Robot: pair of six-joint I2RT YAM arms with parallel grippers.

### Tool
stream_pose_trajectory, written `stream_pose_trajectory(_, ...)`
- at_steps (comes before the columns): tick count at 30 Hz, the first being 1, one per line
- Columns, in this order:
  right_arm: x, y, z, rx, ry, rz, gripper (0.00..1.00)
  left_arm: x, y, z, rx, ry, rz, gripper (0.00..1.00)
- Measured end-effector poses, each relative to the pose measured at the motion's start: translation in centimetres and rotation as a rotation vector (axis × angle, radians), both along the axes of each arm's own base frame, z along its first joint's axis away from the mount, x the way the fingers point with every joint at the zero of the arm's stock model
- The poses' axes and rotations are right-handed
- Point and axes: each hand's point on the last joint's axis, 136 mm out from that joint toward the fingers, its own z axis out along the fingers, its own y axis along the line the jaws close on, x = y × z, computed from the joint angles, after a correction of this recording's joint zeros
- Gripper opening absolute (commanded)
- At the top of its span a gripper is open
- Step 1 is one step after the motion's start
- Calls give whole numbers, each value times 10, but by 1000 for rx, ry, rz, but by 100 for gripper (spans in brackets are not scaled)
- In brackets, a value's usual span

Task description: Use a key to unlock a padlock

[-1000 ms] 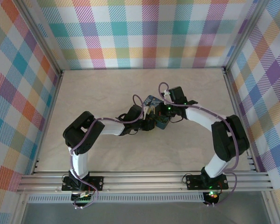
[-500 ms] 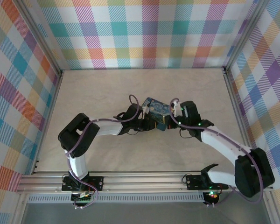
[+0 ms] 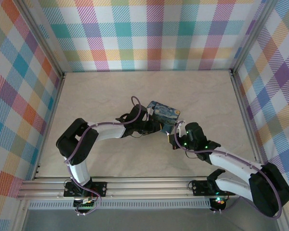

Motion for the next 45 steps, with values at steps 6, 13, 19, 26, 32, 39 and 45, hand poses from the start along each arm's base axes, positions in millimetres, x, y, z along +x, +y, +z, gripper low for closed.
stream_pose_trajectory(6, -2, 2, -7, 14, -24, 4, 0, -1, 0, 1, -8, 16, 10, 21)
stream_pose_trajectory(13, 4, 9, -10, 25, -37, -1, 0, -3, 1, 3, -5, 27, 10, 22)
stream_pose_trajectory(19, 9, 11, -20, 15, -25, -11, 0, -3, 1, 2, -5, 30, 11, 22)
stream_pose_trajectory(26, 10, 14, -33, -5, -8, -8, 0, -3, 1, 2, -4, 30, 11, 22)
stream_pose_trajectory(32, 13, 16, -37, -5, -13, -12, 0, -3, 1, 3, -5, 30, 11, 22)
stream_pose_trajectory(39, 16, 19, -41, -2, -17, -10, 0, -3, 1, 2, -4, 30, 11, 22)
stream_pose_trajectory(45, 18, 21, -41, 5, -26, -9, 0, -3, 1, 2, -5, 30, 11, 22)
